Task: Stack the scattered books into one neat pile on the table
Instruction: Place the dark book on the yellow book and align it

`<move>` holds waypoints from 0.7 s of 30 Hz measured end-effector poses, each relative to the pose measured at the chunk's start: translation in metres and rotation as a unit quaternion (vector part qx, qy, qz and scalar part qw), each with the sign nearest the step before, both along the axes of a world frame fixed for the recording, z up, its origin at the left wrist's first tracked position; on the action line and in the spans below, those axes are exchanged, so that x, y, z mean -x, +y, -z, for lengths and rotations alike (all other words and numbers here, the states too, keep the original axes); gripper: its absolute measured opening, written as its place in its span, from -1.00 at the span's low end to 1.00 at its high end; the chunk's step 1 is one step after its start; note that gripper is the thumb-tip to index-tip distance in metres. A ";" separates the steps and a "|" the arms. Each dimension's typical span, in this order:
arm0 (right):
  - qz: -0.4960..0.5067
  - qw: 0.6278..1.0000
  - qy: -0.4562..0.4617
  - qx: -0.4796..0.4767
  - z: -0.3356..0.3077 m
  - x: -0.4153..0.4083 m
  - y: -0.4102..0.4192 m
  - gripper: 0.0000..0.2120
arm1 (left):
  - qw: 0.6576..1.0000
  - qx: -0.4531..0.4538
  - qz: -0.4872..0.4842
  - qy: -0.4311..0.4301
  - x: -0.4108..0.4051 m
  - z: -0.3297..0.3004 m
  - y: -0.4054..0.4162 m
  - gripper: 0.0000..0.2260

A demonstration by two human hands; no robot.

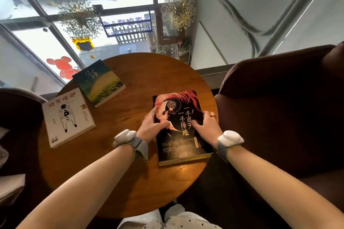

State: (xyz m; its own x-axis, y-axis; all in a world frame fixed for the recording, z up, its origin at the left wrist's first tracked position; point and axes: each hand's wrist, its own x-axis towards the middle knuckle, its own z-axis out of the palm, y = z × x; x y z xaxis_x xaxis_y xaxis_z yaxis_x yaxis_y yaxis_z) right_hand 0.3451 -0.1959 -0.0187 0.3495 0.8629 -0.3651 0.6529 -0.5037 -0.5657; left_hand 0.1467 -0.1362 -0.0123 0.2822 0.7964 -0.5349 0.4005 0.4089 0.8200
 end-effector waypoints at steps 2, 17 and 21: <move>-0.042 0.996 -0.073 -0.021 -0.001 0.007 -0.002 -0.26 | 0.988 -0.064 0.094 0.100 0.005 -0.002 -0.004 -0.15; -0.265 0.961 0.074 -0.005 0.023 -0.028 -0.060 0.24 | 0.869 -0.223 0.387 0.215 0.039 0.018 -0.056 -0.02; -0.270 0.961 0.058 -0.002 0.025 -0.031 -0.062 0.15 | 0.857 -0.257 0.385 0.225 0.039 0.021 -0.057 -0.08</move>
